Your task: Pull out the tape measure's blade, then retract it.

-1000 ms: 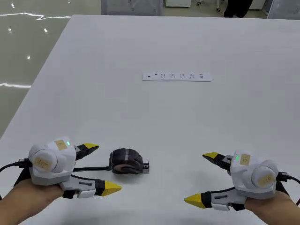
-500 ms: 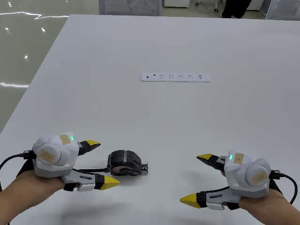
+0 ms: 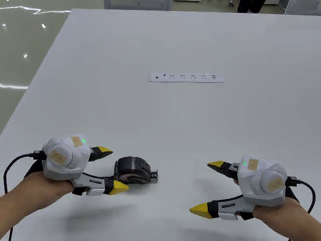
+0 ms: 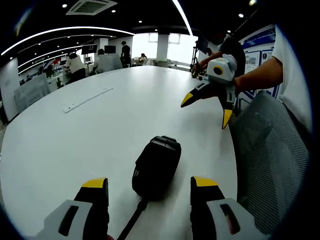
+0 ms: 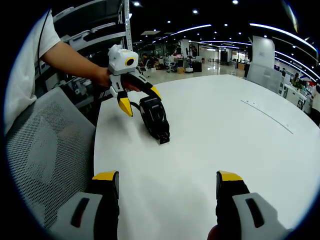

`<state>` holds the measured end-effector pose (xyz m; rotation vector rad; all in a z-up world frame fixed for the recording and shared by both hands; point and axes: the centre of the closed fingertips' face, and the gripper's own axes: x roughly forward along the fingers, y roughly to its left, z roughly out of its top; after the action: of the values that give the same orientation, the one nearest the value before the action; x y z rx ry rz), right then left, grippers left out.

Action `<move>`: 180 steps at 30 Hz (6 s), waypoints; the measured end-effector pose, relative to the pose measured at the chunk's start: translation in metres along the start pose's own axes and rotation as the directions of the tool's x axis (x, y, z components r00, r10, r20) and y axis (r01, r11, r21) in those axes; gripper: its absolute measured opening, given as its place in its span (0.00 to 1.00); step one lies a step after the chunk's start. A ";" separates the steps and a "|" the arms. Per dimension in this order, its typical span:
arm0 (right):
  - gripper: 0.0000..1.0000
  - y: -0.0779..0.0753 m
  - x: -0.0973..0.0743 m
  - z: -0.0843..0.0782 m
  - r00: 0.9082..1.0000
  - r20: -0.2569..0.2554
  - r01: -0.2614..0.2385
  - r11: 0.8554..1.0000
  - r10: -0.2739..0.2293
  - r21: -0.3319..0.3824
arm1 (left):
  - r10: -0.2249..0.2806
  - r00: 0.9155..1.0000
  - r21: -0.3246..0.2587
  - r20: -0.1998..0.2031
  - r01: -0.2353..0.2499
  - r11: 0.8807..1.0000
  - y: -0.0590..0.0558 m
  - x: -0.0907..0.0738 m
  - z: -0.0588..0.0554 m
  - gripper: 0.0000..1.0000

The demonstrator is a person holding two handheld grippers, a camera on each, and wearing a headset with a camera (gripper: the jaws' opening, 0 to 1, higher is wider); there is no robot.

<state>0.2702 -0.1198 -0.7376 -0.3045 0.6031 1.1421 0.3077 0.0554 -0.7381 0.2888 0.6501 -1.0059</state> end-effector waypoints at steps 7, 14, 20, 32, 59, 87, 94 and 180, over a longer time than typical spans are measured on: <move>0.76 0.002 0.002 0.000 1.000 0.002 -0.007 1.000 0.007 0.004 | -0.031 0.999 0.025 -0.030 0.032 0.999 -0.003 0.005 0.001 0.52; 0.76 0.005 0.003 -0.006 1.000 -0.002 -0.009 1.000 0.009 0.013 | -0.047 0.997 0.056 -0.062 0.050 0.997 -0.003 0.009 0.000 0.46; 0.75 0.005 0.003 -0.010 1.000 -0.009 -0.004 1.000 0.004 0.018 | -0.063 0.994 0.075 -0.086 0.070 0.995 -0.005 0.011 -0.003 0.42; 0.75 0.006 0.005 -0.009 1.000 -0.004 -0.001 0.999 0.002 0.032 | -0.076 0.987 0.134 -0.141 0.095 0.986 -0.005 0.017 -0.010 0.34; 0.72 0.005 0.014 -0.003 1.000 -0.013 -0.007 1.000 0.007 0.006 | -0.073 0.977 0.224 -0.198 0.118 0.968 -0.004 0.019 -0.012 0.29; 0.43 0.007 0.067 0.011 0.996 -0.037 -0.079 0.993 0.076 -0.083 | -0.059 0.973 0.290 -0.223 0.124 0.949 -0.004 0.019 -0.014 0.27; 0.36 0.005 0.079 0.020 0.996 -0.011 -0.089 0.992 0.088 -0.095 | -0.063 0.972 0.290 -0.226 0.129 0.948 -0.005 0.019 -0.014 0.27; 0.08 0.012 0.112 0.027 0.980 -0.031 -0.197 0.956 0.195 -0.219 | -0.062 0.963 0.284 -0.263 0.138 0.949 -0.003 0.019 -0.014 0.27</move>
<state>0.2992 -0.0162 -0.7812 -0.4485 0.5222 1.4043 0.3066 0.0477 -0.7608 0.6653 0.7457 -1.1793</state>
